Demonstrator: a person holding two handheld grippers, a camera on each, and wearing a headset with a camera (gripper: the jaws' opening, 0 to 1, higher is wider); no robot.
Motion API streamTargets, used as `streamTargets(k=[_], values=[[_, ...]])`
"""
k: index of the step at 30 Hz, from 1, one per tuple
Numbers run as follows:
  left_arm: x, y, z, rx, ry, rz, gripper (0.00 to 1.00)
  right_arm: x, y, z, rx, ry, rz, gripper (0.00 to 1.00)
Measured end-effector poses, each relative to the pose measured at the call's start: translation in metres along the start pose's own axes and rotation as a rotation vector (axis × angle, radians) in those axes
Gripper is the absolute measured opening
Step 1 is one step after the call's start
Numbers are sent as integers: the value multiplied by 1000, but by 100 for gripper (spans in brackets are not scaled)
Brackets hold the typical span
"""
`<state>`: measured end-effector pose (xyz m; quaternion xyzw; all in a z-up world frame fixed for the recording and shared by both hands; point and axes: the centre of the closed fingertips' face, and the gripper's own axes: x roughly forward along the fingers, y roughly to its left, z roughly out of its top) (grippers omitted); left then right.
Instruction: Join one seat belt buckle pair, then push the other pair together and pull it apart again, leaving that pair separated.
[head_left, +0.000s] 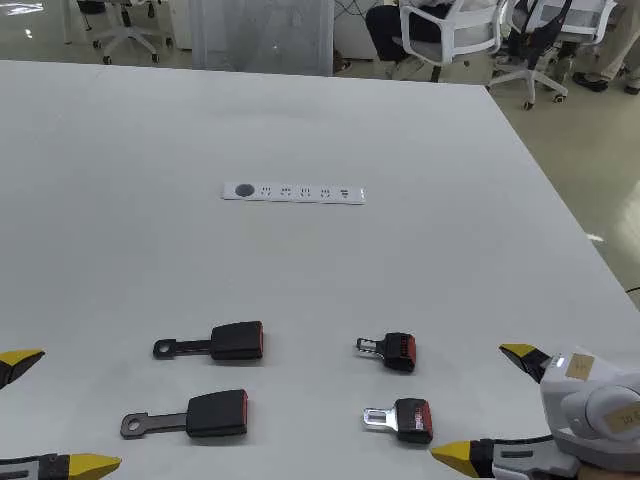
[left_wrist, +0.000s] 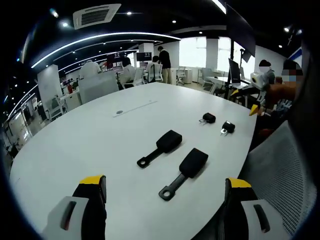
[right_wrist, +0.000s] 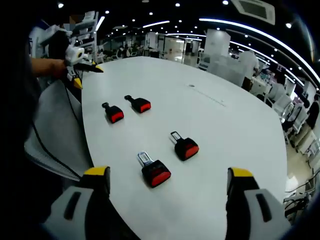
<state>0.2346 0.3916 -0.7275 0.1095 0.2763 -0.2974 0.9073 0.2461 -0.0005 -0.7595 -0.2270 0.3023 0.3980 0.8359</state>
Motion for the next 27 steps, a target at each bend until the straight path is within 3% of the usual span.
streamTargets(k=[9,27], values=[[0,-2,-2,2,1,-21,100,-1,-6,0,9,0,-9,100],[0,-6,2,19,-12,-33,97,-1,1,6,-7,-16,-5,99]])
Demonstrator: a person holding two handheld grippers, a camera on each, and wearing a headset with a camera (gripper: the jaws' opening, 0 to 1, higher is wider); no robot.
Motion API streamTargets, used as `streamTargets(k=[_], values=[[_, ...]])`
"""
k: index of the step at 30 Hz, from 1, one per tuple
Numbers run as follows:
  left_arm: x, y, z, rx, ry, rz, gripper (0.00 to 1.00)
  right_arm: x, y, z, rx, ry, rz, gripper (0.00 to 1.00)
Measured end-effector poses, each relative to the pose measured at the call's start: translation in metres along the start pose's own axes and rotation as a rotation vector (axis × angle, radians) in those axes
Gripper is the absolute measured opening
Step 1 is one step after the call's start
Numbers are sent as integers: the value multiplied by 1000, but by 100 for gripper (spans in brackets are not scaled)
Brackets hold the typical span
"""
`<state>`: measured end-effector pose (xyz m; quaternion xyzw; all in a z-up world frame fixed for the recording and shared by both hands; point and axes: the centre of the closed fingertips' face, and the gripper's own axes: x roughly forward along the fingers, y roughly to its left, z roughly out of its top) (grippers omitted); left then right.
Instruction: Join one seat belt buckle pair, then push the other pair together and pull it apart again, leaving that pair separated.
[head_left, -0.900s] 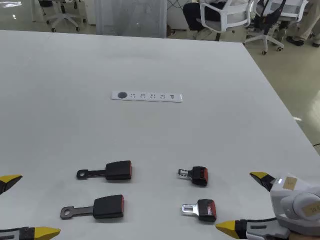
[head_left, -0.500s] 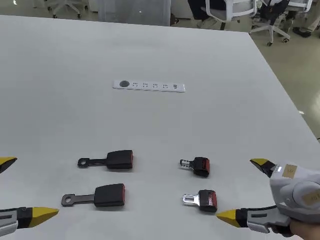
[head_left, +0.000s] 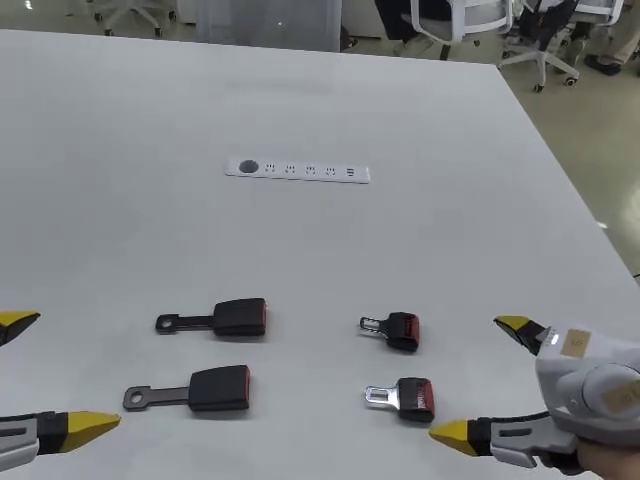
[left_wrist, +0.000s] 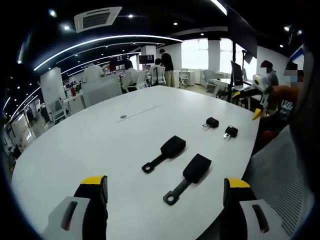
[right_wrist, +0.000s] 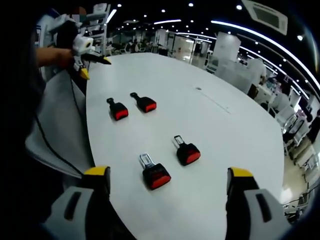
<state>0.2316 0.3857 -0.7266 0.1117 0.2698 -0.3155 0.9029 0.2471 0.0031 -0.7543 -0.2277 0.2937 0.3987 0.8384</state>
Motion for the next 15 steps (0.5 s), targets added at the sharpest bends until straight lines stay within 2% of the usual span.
streamTargets(k=[4,8,15], values=[[-2,-3,3,-6,-12,-6,92,-2,-5,3,31,-16,-14,98],[-3,-6,3,2,-8,-20,88,-2,-4,2,22,-12,-16,98],[0,-7,7,31,-17,-24,90,-4,1,1,20,-5,-17,97]])
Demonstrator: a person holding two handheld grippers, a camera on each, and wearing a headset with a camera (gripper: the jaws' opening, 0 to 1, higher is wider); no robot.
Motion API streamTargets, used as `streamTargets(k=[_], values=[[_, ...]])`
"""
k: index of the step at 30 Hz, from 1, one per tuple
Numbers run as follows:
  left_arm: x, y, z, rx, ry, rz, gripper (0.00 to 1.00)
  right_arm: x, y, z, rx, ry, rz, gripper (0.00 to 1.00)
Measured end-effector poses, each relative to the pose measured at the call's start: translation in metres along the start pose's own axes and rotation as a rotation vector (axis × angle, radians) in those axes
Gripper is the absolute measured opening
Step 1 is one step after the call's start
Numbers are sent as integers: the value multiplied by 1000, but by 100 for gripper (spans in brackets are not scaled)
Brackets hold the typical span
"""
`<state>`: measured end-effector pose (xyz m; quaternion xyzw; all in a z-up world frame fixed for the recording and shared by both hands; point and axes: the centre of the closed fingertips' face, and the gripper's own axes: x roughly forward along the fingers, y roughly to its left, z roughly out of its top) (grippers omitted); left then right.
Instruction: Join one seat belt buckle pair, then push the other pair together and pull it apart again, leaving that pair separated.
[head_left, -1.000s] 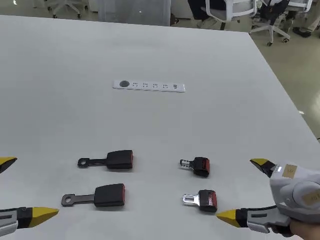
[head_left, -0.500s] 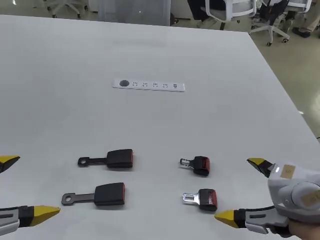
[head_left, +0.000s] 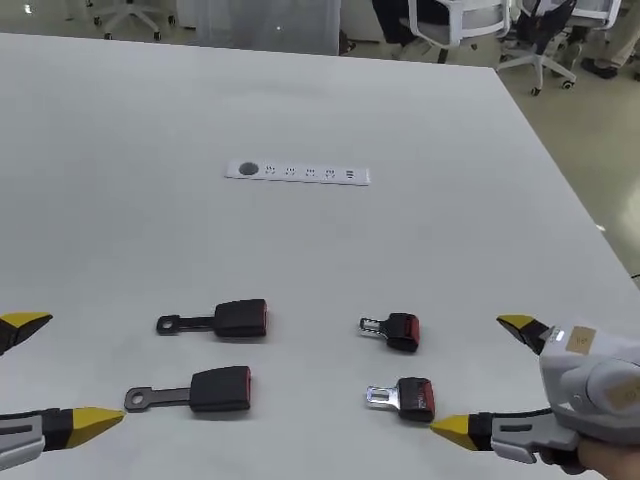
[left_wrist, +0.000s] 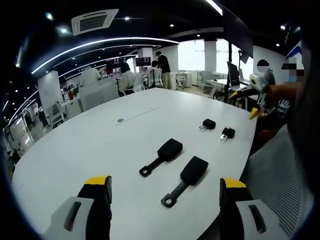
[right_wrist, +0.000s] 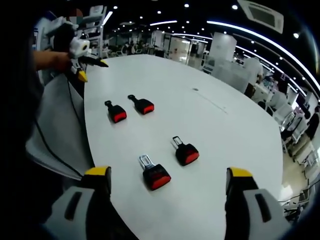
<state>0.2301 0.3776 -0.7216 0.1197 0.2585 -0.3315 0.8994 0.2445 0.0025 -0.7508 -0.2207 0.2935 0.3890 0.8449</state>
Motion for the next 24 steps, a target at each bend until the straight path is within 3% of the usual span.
streamTargets(k=[10,21,24], values=[[11,-2,4,48,6,-27,94,-6,1,-8,7,21,-13,97],[23,-18,-3,101,49,-76,95,-4,1,-11,-3,34,-8,97],[26,-21,-3,104,61,-97,90,-4,2,-12,-25,47,2,93]])
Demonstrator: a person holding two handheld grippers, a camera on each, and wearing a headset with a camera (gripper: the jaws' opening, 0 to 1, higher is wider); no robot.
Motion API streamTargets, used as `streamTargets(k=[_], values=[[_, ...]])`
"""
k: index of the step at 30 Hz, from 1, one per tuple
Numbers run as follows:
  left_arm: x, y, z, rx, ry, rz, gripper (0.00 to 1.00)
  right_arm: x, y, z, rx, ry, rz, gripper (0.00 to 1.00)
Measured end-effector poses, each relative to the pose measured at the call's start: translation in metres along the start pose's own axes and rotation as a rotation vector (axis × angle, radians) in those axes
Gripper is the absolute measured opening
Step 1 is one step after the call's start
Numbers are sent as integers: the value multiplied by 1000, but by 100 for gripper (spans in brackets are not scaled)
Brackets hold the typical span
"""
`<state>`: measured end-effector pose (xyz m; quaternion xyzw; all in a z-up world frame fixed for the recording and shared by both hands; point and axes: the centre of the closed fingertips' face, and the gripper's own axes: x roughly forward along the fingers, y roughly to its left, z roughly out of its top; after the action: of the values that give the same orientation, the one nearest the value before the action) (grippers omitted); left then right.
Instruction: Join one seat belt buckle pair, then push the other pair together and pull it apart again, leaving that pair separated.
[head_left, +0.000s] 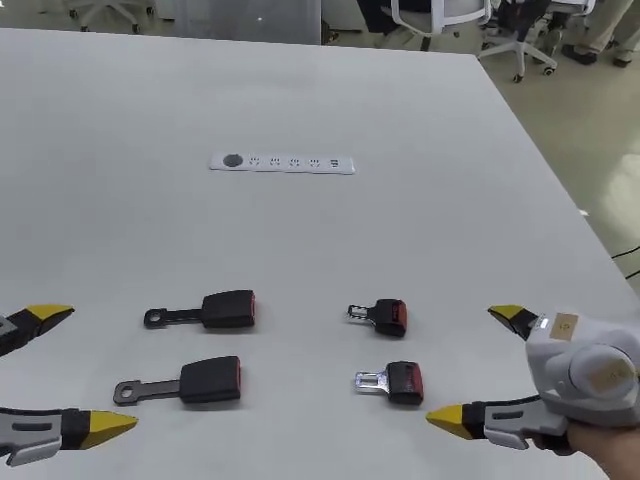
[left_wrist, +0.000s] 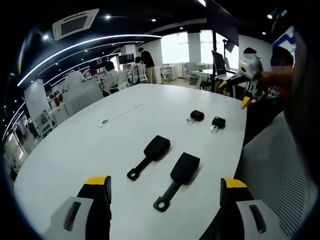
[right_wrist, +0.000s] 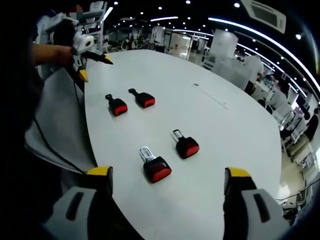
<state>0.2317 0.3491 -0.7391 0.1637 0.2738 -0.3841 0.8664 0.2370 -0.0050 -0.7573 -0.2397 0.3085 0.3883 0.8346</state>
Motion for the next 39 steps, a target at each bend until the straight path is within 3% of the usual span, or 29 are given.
streamTargets(k=[4,7,14,17,18,31,39], values=[[7,-3,0,23,23,-36,87,4,3,1,-17,10,35,88],[13,-5,-3,86,71,-61,80,6,4,4,-38,6,45,86],[29,-14,5,151,88,-138,71,12,8,5,-109,22,102,72],[36,-17,-2,186,140,-179,58,16,11,5,-147,32,136,66],[40,-18,-2,192,137,-183,56,18,13,3,-155,38,153,62],[74,-37,-7,270,190,-276,56,44,24,-5,-239,98,239,51],[87,-37,-18,281,236,-283,51,60,25,-14,-286,149,285,45]])
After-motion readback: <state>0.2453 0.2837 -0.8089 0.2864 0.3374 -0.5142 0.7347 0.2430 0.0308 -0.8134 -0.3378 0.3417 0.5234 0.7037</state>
